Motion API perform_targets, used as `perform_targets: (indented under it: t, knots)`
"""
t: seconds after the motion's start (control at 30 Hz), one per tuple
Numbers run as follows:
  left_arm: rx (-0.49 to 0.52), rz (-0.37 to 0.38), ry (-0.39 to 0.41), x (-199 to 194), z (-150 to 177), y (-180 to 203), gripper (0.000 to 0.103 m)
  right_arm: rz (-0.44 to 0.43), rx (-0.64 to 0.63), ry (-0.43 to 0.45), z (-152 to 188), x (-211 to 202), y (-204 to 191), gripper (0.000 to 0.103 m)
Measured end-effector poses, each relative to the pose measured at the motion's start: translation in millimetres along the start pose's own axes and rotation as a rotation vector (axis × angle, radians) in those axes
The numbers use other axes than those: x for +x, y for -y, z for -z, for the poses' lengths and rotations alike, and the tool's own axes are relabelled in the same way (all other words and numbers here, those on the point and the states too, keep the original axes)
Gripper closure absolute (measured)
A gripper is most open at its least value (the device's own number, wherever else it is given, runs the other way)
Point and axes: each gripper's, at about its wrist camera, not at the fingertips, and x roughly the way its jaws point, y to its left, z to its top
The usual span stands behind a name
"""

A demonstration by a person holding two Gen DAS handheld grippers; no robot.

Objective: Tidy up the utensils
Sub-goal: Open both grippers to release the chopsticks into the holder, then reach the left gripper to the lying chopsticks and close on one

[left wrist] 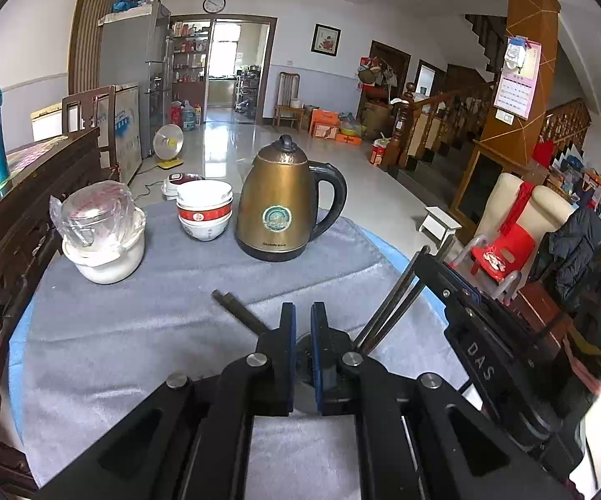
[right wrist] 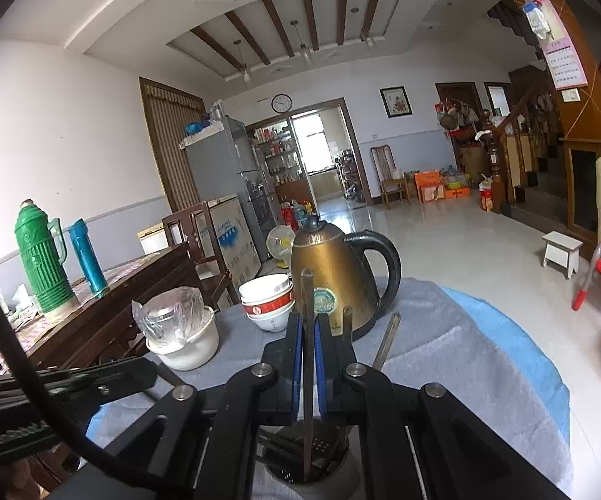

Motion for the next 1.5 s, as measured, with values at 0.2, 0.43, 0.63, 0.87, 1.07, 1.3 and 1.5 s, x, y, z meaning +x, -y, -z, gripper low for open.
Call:
perform_targets:
  t: [0.2,0.43,0.63,0.87,1.07,1.3,1.5]
  knots:
    - [0.007,-0.041,0.021,-21.9,16.2,-17.0,0.073,-0.036,0.023,-0.043,7.3,-2.1,2.0,0.093]
    - [0.005,-0.155,0.009,-33.3,47.1,-54.3,0.053,-0.119,0.13,-0.001,15.6,-23.7,19.6,0.046]
    - [-0.095,-0.184,-0.122,-13.9,86.1,-96.7,0.053,-0.126,0.186,0.077,23.6,-49.0,33.6,0.033]
    - [-0.123,-0.212,-0.226,2.5,127.1,-113.5,0.053,-0.133,0.225,0.063,53.4,-66.6,44.9,0.033]
    - [-0.151,-0.213,-0.298,16.1,154.9,-121.4,0.053,-0.112,0.175,-0.079,99.0,-54.4,37.9,0.033]
    - [-0.131,-0.198,-0.341,25.5,172.2,-115.2,0.053,-0.146,0.137,-0.206,146.3,-32.2,17.4,0.043]
    - [-0.137,-0.162,-0.36,33.7,181.7,-113.6,0.053,-0.161,0.045,-0.259,170.4,-10.0,-5.8,0.063]
